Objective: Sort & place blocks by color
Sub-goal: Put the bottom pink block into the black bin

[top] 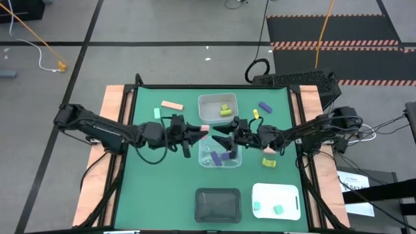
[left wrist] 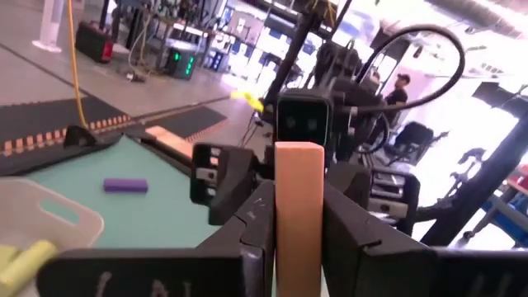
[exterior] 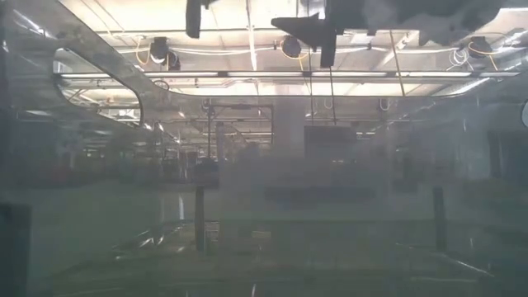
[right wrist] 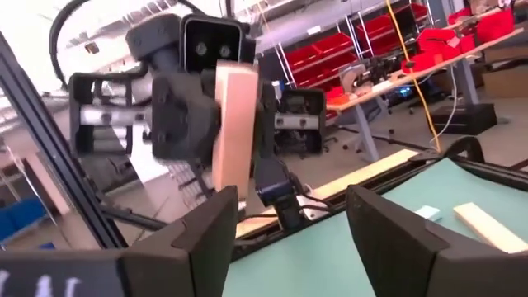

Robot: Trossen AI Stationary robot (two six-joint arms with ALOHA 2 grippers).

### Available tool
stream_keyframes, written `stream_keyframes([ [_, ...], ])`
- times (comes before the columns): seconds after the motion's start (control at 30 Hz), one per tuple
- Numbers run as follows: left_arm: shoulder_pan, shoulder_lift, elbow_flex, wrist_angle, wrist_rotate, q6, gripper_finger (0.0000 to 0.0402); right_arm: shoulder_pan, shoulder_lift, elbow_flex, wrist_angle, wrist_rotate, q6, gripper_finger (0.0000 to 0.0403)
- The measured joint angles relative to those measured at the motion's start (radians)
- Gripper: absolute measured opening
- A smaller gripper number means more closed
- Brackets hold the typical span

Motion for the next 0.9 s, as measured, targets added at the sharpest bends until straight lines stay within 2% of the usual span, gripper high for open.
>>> stream_keyframes([
  [0.27, 0.001, 0.099, -0.001, 0.073, 0.001, -0.057, 0.006, -0.01, 0.057, 0.013, 0.054, -0.02, 0.048, 0.0223],
  [0.37, 0.001, 0.123, 0.0, 0.106, 0.003, -0.058, 0.006, -0.016, 0.06, 0.033, 0.018, -0.051, 0.048, 0.0223],
  [0.6, 0.005, 0.137, 0.0, 0.134, 0.005, -0.044, 0.006, -0.022, 0.06, 0.067, -0.055, -0.051, 0.048, 0.0212],
  [0.73, 0.005, 0.137, 0.0, 0.135, 0.003, -0.044, 0.0066, -0.022, 0.06, 0.068, -0.045, -0.054, 0.048, 0.0162],
  [0.9, 0.012, 0.137, 0.0, 0.132, 0.013, -0.047, 0.0077, -0.022, 0.059, 0.068, -0.042, -0.078, 0.11, 0.0043],
])
